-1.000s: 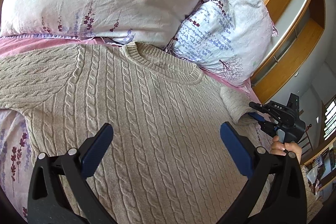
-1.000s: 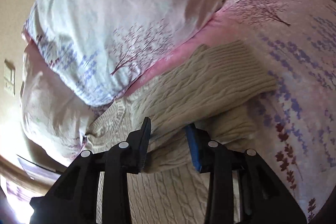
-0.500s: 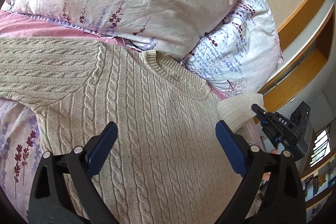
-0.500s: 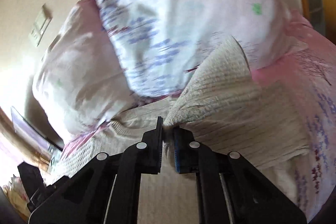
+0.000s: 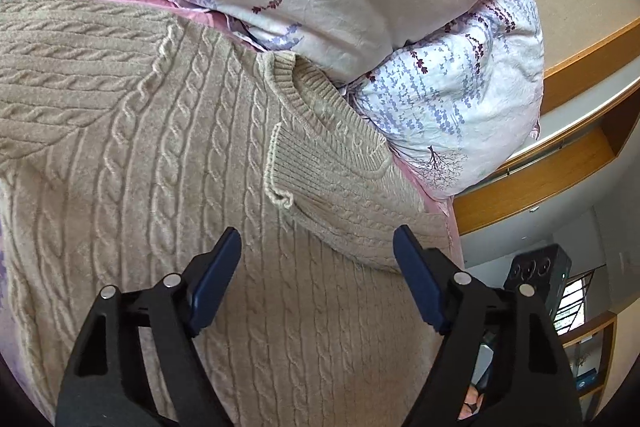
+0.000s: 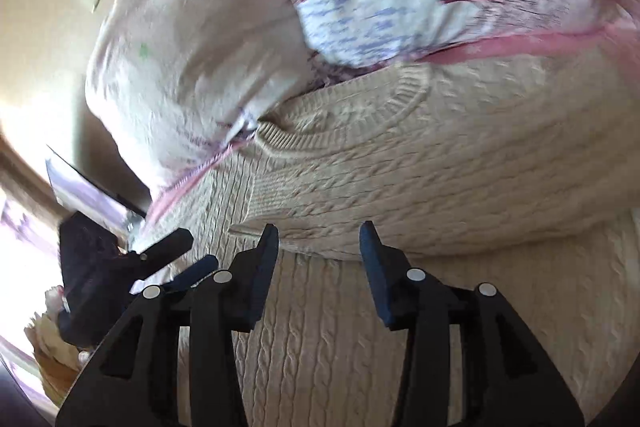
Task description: Fold small clothes
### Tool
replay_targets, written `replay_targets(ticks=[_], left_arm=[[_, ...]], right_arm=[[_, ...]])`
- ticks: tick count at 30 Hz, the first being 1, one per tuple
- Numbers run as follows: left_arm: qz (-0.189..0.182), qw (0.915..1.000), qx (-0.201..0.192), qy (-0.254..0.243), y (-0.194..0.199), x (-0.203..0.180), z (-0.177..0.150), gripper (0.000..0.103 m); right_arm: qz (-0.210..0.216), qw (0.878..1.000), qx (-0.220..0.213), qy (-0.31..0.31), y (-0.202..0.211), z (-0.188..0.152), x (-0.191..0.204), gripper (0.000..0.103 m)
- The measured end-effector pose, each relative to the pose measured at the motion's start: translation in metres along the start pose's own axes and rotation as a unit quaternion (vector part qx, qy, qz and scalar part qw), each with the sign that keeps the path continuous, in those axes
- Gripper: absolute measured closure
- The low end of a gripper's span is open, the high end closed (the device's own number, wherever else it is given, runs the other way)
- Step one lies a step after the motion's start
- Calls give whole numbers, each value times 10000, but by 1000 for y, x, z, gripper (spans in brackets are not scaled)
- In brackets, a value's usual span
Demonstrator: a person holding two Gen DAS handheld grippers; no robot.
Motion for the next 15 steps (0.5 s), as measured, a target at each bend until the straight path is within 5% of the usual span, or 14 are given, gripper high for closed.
replay_targets(ticks=[3,7,13,15], left_arm=[[5,9998,156,151,-16,-4,-3,37],[202,9992,194,285,-33,2,-1,50],[297,9988,180,341,-46,12,8,71],[330,9990,187,252,-50,13,12,87]], right_arm=[[-320,9920,-389,-1154,31,20,-63,59],[-902,9651,-777,-2332,59,30,-143,60],[-1005,9561,-1130,-2510,62,46,-171,72],[-1111,9546,-1204,-2487,57,51,-175,88]])
Point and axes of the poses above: each gripper's, at about its wrist camera, not at the fingertips, and y roughly against the way its jaws point, x to its left, z to its top, the point moved 10 cm from there along -y, roughly the way its jaws point, and after that the axes turned 12 degrees about -x, right-handed, at the moved point
